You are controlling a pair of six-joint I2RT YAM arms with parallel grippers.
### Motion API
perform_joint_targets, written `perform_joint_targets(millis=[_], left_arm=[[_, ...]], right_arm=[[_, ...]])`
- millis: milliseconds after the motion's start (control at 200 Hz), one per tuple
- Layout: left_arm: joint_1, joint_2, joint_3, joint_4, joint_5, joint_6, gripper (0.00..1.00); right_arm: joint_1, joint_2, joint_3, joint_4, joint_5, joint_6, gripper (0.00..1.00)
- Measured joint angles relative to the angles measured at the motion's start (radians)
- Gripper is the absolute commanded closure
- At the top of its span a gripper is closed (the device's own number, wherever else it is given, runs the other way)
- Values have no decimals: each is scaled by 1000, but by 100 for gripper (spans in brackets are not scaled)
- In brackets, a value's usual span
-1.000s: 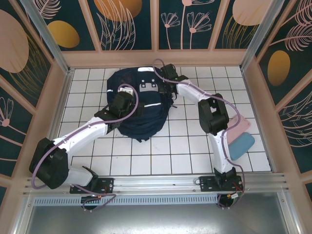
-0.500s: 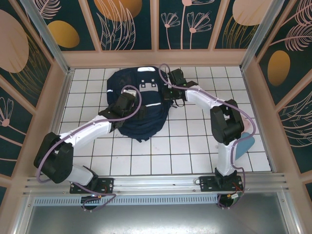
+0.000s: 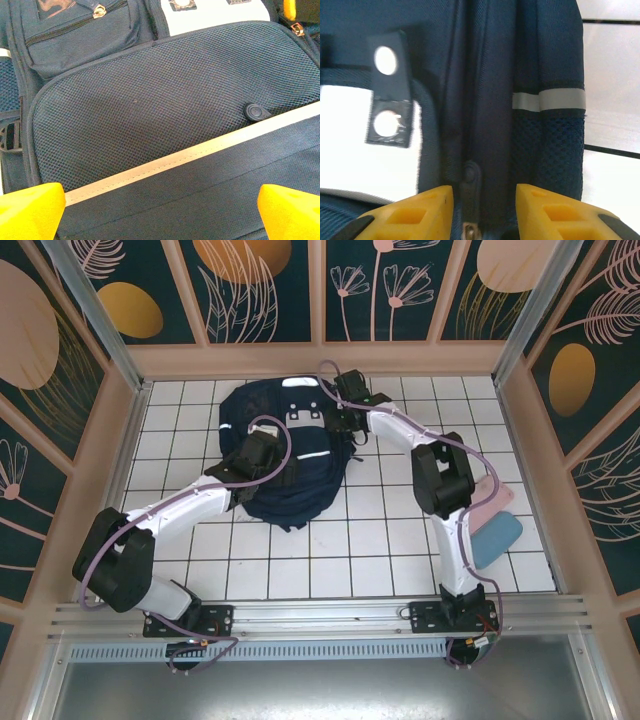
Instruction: Pack the student bag
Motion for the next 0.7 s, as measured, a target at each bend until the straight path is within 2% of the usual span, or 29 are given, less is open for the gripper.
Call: perform_joint_targets(millis=[175, 365, 495, 566, 701], left_arm=[[0, 0, 0, 0, 0, 0, 1], [1, 0, 0, 0, 0, 0, 2], [1, 0, 0, -1, 0, 0, 1], [1, 0, 0, 0, 0, 0, 2], [1, 0, 0, -1, -1, 0, 1]], right_arm=[[5, 22, 28, -26, 32, -4, 66], [7, 33, 52, -40, 35, -25, 51], [-1, 34, 52, -39, -10, -46, 50], [-2, 34, 51, -39, -11, -49, 56], [7, 48, 68, -46, 0, -55, 76]])
